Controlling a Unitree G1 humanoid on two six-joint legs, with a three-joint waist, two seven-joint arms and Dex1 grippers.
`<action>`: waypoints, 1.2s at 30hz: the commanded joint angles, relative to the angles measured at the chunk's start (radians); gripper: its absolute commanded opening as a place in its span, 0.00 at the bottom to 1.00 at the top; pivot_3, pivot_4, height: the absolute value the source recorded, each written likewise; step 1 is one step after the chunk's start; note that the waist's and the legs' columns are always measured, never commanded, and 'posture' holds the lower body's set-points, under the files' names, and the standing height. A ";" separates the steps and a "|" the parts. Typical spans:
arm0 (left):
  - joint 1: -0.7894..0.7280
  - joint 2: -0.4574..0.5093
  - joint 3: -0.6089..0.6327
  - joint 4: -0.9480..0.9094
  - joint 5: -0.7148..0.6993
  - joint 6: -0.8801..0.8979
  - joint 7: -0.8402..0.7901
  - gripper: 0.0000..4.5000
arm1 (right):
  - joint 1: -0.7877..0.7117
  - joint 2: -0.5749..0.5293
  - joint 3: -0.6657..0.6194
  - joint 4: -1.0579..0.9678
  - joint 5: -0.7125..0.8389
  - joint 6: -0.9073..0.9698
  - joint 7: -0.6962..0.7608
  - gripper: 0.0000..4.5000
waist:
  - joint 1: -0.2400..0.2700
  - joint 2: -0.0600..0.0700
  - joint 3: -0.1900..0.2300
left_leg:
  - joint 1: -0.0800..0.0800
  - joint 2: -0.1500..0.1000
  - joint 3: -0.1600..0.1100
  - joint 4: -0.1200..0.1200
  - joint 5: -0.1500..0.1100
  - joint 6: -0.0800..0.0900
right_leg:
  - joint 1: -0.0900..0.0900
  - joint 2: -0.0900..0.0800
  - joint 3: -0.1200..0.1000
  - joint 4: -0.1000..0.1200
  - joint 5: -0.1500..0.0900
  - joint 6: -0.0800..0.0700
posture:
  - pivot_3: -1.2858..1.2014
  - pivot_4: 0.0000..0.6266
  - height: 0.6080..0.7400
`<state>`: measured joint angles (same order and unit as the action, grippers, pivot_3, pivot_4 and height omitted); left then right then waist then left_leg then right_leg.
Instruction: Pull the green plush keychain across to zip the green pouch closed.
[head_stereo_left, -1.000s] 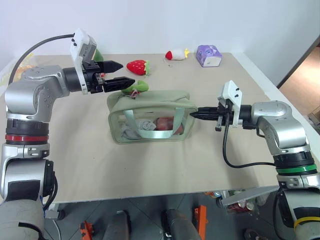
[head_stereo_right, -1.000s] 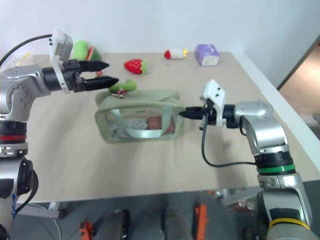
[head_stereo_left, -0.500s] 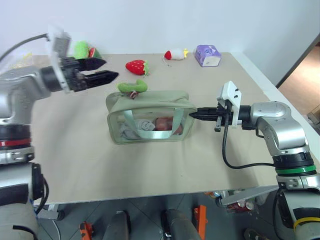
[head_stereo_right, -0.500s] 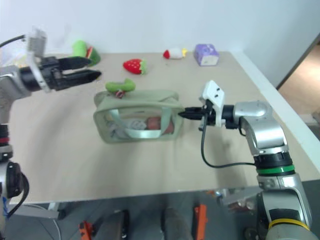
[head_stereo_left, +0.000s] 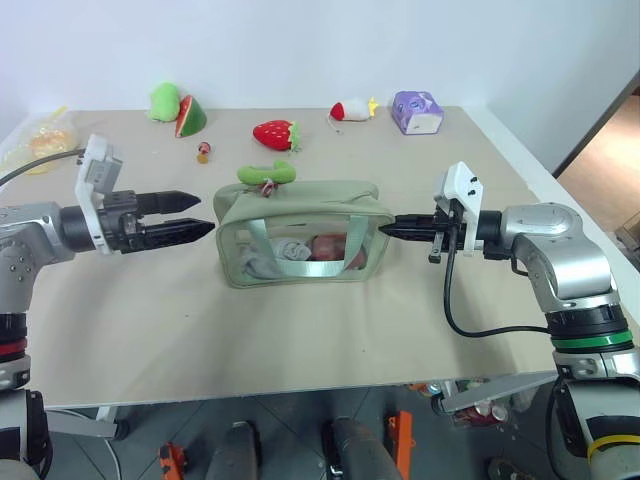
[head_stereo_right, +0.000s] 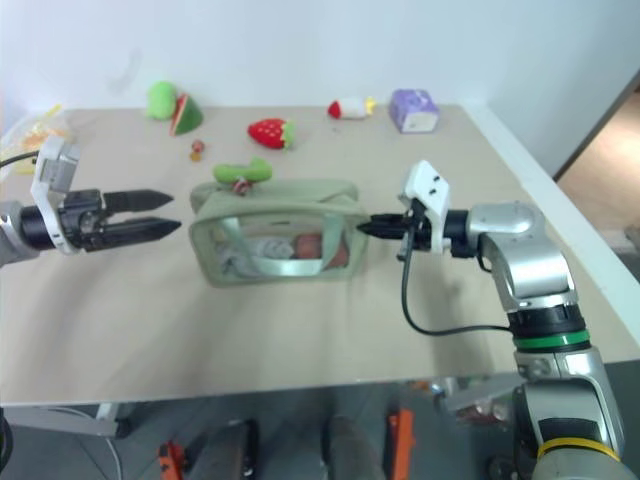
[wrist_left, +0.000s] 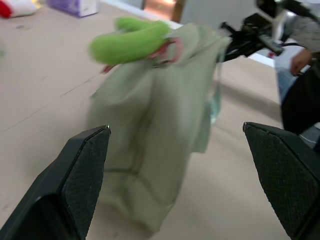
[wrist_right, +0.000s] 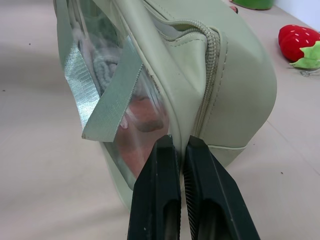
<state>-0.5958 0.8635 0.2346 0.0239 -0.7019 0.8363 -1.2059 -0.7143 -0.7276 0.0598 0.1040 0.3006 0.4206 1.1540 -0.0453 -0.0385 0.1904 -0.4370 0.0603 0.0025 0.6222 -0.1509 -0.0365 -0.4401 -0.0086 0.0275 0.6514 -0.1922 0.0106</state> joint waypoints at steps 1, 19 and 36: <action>0.019 -0.020 -0.001 -0.075 -0.042 0.023 0.023 0.98 | -0.001 -0.013 -0.022 -0.033 0.011 0.003 -0.002 0.00 | 0.000 0.000 0.000 | 0.000 0.000 0.000 0.000 0.000 0.000 | 0.000 0.000 0.000 0.000 0.000 0.000 | 0.52 0.24 1.00; 0.020 -0.105 -0.063 -0.013 0.010 -0.044 0.118 0.58 | 0.015 -0.025 -0.030 -0.054 0.020 0.015 -0.015 0.00 | 0.000 0.000 0.000 | 0.000 0.000 0.000 0.000 0.000 0.000 | 0.000 0.000 0.000 0.000 0.000 0.000 | 0.52 0.24 1.00; 0.035 -0.113 -0.079 -0.021 0.033 -0.062 0.149 0.02 | 0.009 -0.022 -0.030 -0.042 0.028 0.017 -0.009 0.00 | 0.001 0.000 0.000 | 0.000 0.000 0.000 0.000 0.000 0.000 | 0.000 0.000 0.000 0.000 0.000 0.000 | 0.52 0.24 1.00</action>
<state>-0.5561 0.7480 0.1539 0.0273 -0.6744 0.7861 -1.0623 -0.6991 -0.7378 0.0589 0.0786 0.3141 0.4338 1.1469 -0.0446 -0.0386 0.1903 -0.4372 0.0603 0.0025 0.6224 -0.1508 -0.0365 -0.4399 -0.0083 0.0278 0.6513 -0.1920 0.0110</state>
